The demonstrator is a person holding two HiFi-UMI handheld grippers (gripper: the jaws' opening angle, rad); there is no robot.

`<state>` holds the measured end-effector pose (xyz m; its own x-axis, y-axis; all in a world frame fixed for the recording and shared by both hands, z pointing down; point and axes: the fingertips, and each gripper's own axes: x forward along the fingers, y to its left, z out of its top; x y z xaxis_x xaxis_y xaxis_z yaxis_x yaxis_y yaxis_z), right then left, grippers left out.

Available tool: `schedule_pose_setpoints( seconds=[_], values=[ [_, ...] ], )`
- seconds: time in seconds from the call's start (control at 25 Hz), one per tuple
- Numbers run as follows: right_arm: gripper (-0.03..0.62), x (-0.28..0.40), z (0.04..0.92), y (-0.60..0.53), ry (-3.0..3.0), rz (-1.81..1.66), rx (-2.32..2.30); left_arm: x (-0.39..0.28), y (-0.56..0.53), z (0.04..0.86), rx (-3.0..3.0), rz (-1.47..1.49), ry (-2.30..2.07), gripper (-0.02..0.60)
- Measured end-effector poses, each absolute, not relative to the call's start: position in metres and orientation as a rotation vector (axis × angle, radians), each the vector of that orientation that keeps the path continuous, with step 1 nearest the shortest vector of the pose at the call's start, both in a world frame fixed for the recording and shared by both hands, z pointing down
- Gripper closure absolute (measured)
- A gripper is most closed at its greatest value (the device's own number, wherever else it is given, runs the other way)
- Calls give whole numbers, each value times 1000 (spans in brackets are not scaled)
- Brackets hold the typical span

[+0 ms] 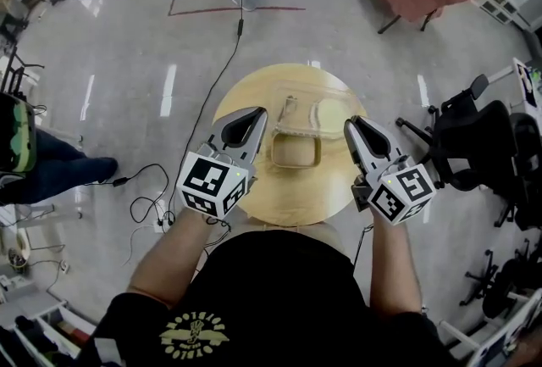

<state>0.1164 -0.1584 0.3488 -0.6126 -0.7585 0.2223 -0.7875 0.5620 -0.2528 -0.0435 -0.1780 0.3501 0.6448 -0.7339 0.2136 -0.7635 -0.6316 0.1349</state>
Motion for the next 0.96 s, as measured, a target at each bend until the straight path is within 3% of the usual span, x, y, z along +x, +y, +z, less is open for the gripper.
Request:
schedule_pose_setpoints(
  seconds=[0.96],
  values=[
    [528,103,301,-144,-2734,341,1318,-55,-163,297,2740,172,-1286,565]
  ],
)
